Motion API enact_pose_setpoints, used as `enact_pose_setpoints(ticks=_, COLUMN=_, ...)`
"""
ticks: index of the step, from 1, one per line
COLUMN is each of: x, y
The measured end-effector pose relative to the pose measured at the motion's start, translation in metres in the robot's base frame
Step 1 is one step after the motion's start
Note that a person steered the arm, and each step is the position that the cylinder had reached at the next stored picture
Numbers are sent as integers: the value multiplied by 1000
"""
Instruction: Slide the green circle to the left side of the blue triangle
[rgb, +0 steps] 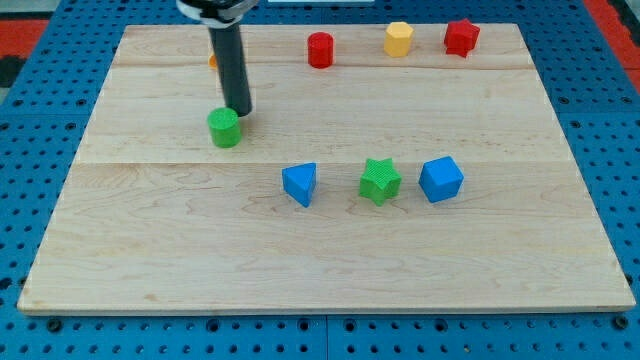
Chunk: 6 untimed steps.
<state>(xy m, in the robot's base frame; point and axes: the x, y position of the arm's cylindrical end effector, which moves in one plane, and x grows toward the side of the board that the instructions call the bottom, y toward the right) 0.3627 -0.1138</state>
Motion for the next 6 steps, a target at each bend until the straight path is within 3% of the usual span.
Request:
enact_pose_setpoints(ticks=2, x=37, y=-20)
enact_pose_setpoints(ticks=3, x=14, y=-53)
enact_pose_setpoints(ticks=4, x=23, y=-65)
enact_pose_setpoints(ticks=6, x=80, y=-31)
